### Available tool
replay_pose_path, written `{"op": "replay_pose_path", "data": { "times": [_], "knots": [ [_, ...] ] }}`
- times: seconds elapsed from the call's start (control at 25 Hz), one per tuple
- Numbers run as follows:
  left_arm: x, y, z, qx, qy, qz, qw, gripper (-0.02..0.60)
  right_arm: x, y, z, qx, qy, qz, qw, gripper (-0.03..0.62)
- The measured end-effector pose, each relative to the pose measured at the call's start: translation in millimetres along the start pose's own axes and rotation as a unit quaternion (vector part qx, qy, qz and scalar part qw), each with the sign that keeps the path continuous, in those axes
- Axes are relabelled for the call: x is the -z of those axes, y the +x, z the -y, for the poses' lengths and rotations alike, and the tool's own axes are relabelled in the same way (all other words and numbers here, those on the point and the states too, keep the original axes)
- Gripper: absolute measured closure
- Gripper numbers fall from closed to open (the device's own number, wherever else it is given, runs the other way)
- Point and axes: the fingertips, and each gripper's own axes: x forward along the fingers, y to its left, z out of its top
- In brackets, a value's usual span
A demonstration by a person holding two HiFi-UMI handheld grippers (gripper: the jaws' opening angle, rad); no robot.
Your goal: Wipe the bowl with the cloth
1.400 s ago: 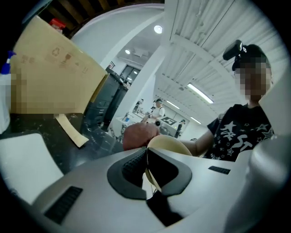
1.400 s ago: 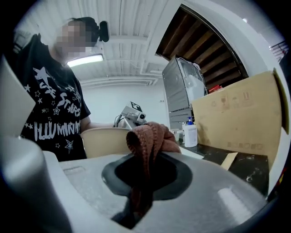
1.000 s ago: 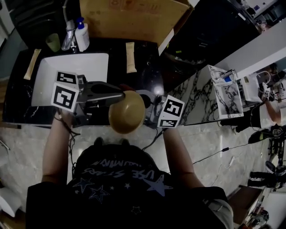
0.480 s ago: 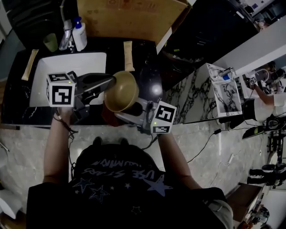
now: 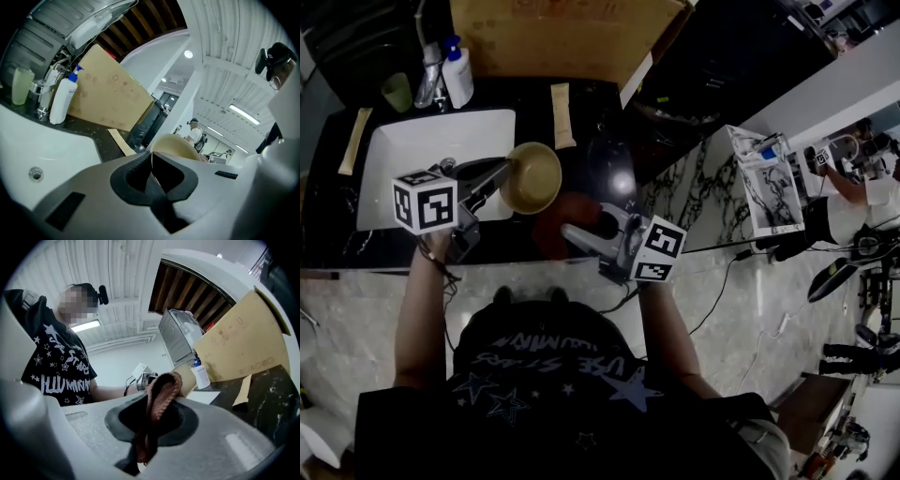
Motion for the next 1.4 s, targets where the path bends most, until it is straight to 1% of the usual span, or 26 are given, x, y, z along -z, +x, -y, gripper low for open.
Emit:
{"op": "replay_pose_path", "data": {
  "times": [0.12, 0.24, 0.4, 0.52, 0.6, 0.68, 0.76, 0.88, 1.04, 1.12, 1.2, 1.32, 1.4],
  "knots": [
    [8, 0, -3, 0.001, -0.017, 0.0, 0.9999, 0.563, -3, -6, 9, 0.021, -0.002, 0.004, 1.0, 0.543],
    [14, -3, -2, 0.004, -0.024, -0.006, 0.9997, 0.563, -9, -12, 20, 0.044, 0.005, 0.018, 0.999, 0.543],
    [20, -7, 2, 0.019, -0.026, -0.016, 0.9993, 0.565, -13, -18, 42, 0.092, 0.031, 0.04, 0.994, 0.543],
    [26, -7, 12, 0.038, -0.021, -0.035, 0.9984, 0.565, -8, -16, 58, 0.14, 0.026, 0.027, 0.989, 0.543],
    [30, -5, 18, 0.047, -0.017, -0.043, 0.9978, 0.565, -5, -13, 65, 0.16, 0.018, 0.014, 0.987, 0.543],
    [32, -5, 22, 0.054, -0.018, -0.044, 0.9974, 0.565, -3, -9, 69, 0.168, 0.017, 0.009, 0.986, 0.543],
    [33, -4, 29, 0.072, -0.021, -0.049, 0.996, 0.563, 0, -5, 71, 0.171, 0.017, 0.004, 0.985, 0.543],
    [35, 0, 44, 0.095, -0.013, -0.058, 0.9937, 0.565, 6, 2, 73, 0.179, 0.008, -0.02, 0.984, 0.543],
    [31, 1, 53, 0.117, -0.016, -0.046, 0.9919, 0.563, 10, -1, 81, 0.213, 0.001, -0.028, 0.977, 0.543],
    [31, 2, 50, 0.109, -0.013, -0.046, 0.9929, 0.563, 10, -13, 86, 0.239, 0.003, -0.027, 0.971, 0.543],
    [33, 4, 42, 0.089, -0.016, -0.052, 0.9945, 0.563, 9, -30, 90, 0.267, 0.007, -0.022, 0.964, 0.543],
    [42, 8, 26, 0.048, -0.021, -0.072, 0.996, 0.563, 5, -55, 95, 0.305, 0.012, -0.012, 0.952, 0.542],
    [49, 15, 16, 0.015, -0.015, -0.093, 0.9955, 0.563, 3, -67, 95, 0.322, 0.013, -0.006, 0.947, 0.543]
  ]
}}
